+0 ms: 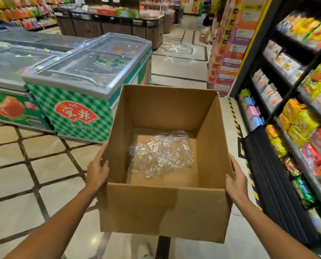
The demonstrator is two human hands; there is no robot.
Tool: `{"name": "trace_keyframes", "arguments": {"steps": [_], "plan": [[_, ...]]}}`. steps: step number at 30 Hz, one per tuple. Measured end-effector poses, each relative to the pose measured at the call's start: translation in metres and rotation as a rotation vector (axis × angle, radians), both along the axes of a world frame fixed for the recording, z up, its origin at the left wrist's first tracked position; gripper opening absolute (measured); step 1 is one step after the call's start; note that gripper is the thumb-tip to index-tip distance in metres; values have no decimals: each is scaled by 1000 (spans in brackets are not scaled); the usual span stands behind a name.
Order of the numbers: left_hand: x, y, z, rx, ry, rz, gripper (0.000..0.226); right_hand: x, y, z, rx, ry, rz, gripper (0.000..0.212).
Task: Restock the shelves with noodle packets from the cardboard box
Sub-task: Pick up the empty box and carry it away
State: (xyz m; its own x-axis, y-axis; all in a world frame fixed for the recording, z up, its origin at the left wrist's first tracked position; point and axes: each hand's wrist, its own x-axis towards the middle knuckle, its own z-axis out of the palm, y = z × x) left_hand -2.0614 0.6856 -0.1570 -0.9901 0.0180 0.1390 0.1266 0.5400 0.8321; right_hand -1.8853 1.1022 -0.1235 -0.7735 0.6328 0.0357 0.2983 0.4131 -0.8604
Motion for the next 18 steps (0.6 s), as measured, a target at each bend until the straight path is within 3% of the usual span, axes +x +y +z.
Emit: {"name": "trace_keyframes", "arguments": {"steps": [8, 18], "plan": [[-183, 52, 8, -3, -24, -33, 71, -178, 44, -14, -11, -21, -23, 61], [-440, 139, -38, -23, -37, -26, 72, -445, 128, -79, -80, -71, -34, 56]]}}
